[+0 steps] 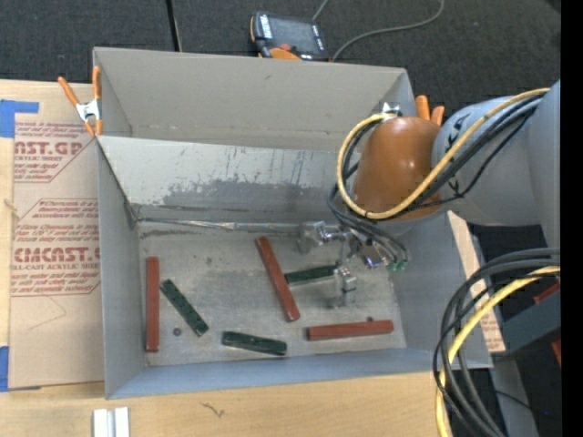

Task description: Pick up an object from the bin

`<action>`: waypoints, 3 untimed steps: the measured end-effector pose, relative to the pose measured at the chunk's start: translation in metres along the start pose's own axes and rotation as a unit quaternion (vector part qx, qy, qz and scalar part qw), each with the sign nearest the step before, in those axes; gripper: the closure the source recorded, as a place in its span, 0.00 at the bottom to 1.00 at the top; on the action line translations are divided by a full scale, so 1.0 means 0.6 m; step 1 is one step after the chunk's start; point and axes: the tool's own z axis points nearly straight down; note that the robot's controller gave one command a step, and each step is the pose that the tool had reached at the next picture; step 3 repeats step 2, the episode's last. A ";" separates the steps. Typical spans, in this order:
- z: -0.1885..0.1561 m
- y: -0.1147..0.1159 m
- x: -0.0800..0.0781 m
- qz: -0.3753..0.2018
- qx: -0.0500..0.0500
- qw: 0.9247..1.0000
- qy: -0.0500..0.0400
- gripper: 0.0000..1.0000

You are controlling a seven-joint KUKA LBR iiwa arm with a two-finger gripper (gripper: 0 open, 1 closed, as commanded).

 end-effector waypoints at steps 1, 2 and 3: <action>-0.001 0.006 -0.001 -0.002 -0.002 1.000 0.000 1.00; -0.218 0.048 0.039 -0.067 0.000 0.998 -0.002 1.00; -0.218 0.048 0.039 -0.067 0.000 0.998 -0.002 1.00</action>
Offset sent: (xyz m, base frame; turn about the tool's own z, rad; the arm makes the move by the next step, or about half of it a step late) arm 0.0000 0.0000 0.0000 0.0000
